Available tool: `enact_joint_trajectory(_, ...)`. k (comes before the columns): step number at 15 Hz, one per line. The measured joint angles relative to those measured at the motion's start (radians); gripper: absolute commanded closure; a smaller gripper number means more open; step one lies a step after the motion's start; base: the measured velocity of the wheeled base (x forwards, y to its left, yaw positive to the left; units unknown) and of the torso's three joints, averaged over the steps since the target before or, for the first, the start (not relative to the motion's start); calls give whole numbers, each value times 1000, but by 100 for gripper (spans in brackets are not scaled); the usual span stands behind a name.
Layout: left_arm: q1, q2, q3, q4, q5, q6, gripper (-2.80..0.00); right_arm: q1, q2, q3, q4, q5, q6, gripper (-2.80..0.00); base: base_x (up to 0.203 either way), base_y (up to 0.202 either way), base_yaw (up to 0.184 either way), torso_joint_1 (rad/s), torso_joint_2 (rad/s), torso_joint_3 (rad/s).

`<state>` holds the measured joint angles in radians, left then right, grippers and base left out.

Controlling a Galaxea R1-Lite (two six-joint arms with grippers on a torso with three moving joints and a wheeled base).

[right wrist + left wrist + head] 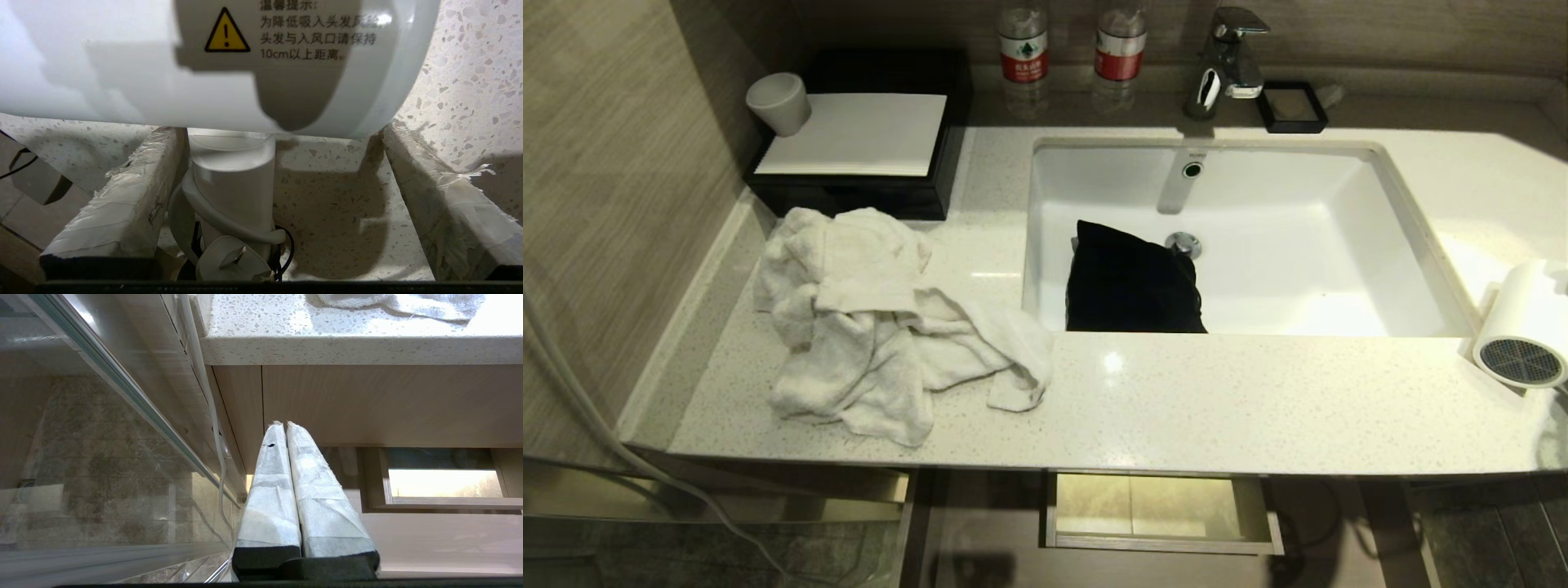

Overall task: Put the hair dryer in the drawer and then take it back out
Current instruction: Pick up the hairdryer

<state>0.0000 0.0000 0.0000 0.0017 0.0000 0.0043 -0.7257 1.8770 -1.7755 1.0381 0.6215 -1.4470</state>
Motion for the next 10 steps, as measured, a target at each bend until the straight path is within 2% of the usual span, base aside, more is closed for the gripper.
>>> enact_joint_trajectory(5,0,0,0,0,0,0,0,0,9,-4,-3,-1,-7,-280,0,0,0,0,0,0)
enact_joint_trajectory(6,0,0,0,0,0,0,0,0,10,-5,-3,-1,-7,0,0,0,0,0,0,0)
enact_joint_trajectory(10,0,0,0,0,0,0,0,0,10,3,1,-5,-2,0,0,0,0,0,0,0)
